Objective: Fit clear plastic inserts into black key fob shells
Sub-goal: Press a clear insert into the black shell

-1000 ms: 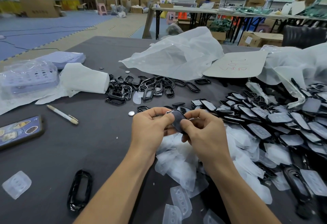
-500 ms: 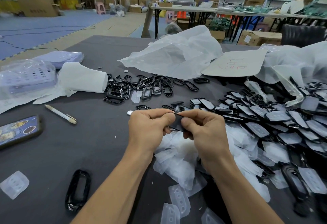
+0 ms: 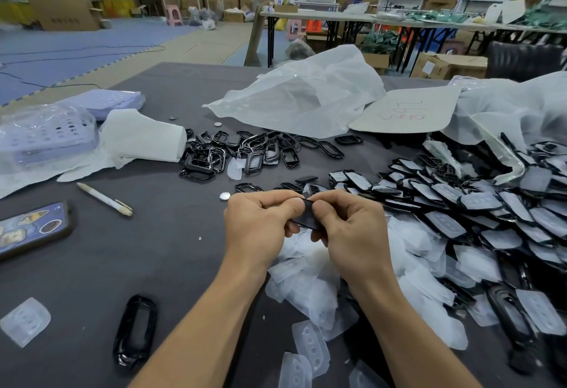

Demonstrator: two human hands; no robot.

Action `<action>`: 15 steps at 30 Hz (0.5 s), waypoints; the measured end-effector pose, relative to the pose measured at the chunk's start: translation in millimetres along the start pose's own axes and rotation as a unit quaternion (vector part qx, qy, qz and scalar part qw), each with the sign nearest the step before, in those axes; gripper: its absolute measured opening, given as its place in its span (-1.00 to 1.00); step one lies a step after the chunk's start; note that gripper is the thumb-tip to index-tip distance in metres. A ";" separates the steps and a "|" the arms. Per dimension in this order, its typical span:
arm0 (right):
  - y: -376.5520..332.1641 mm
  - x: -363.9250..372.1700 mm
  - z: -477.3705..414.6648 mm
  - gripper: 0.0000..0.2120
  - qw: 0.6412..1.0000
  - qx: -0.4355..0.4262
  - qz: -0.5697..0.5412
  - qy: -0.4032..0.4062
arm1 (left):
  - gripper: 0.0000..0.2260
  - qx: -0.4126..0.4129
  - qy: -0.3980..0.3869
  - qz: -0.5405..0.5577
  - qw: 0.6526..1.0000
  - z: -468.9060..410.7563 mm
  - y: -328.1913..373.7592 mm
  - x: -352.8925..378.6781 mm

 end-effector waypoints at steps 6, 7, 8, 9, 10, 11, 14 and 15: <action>1.6 -6.5 -3.1 -0.71 0.997 0.030 -0.067 -0.014 | -0.75 -0.006 0.022 0.013 1.000 -0.3 -2.2 -0.2; 1.7 -6.7 -3.1 -0.77 0.997 0.034 -0.071 -0.014 | -0.77 -0.010 0.029 0.017 0.999 -0.6 -2.7 -0.6; 1.5 -6.0 -2.3 -0.82 0.997 0.032 -0.064 -0.016 | -0.79 -0.015 0.033 0.020 0.999 -0.9 -3.3 -1.4; 1.5 -4.8 -1.2 -0.81 0.999 0.025 -0.044 -0.020 | -0.81 -0.019 0.034 0.024 0.999 -1.1 -3.7 -2.0; 1.2 -3.4 0.0 -0.79 0.999 0.017 -0.025 -0.025 | -0.82 -0.023 0.032 0.028 0.999 -1.2 -3.9 -2.4; 1.6 -2.0 0.2 -0.76 0.999 0.011 -0.017 -0.027 | -0.82 -0.025 0.031 0.030 0.999 -1.5 -4.1 -2.8; 3.8 -1.8 -2.2 -0.66 0.998 0.025 -0.051 -0.025 | -0.84 -0.026 0.030 0.033 0.999 -2.5 -4.6 -2.6; 4.1 -2.3 -3.1 -0.64 0.997 0.034 -0.068 -0.024 | -0.84 -0.026 0.030 0.034 0.999 -2.8 -4.6 -2.4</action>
Point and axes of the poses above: each hand's wrist, its own z-axis away from the middle knuckle, its own x-axis out of the palm, y = z × x, the point moved 1 cm from there along -z, towards the middle knuckle, and after that the axes turned 6 degrees about -x, right-handed, at the moved point
